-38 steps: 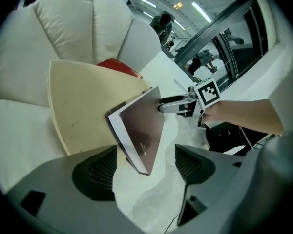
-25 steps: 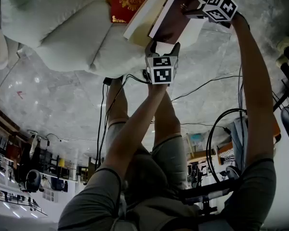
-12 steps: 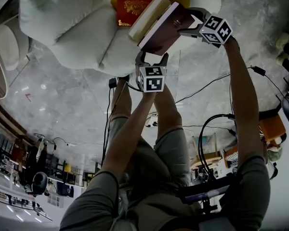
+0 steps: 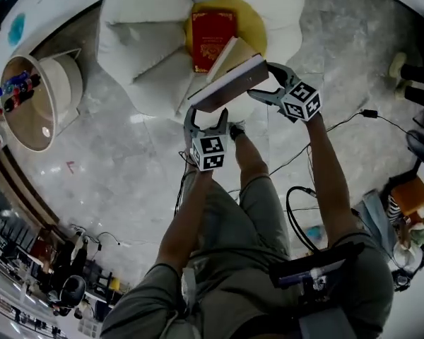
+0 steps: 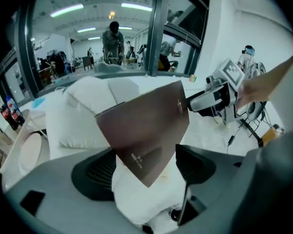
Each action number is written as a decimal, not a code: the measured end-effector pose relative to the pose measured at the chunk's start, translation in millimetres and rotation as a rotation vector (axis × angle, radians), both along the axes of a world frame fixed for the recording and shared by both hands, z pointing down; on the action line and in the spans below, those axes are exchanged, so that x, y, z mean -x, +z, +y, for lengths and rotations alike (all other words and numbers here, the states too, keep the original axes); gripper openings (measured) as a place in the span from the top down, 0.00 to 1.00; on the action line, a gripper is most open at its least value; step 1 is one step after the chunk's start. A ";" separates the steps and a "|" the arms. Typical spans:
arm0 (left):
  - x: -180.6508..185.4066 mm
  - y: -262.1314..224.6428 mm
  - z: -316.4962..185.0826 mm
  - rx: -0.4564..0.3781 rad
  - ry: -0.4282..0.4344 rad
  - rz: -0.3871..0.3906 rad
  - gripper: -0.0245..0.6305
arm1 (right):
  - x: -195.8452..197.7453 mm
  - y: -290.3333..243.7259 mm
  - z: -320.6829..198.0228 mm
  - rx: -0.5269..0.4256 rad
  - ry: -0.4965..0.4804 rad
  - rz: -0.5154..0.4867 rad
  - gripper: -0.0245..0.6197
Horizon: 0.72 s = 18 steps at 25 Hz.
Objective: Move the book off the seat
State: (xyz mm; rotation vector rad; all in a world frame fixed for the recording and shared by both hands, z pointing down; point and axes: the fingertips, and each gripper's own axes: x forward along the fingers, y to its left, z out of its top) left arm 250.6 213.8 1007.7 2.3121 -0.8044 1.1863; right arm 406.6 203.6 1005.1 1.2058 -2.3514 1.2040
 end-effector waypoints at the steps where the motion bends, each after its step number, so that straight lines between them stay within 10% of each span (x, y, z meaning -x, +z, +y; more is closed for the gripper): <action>1: 2.6 -21.6 -10.5 -0.032 -0.001 0.020 0.40 | 2.1 -24.6 -4.4 -0.028 0.031 -0.007 0.32; 18: 19.0 -430.5 -98.6 -0.480 0.061 0.319 0.40 | 35.7 -426.7 -23.3 -0.461 0.314 0.095 0.32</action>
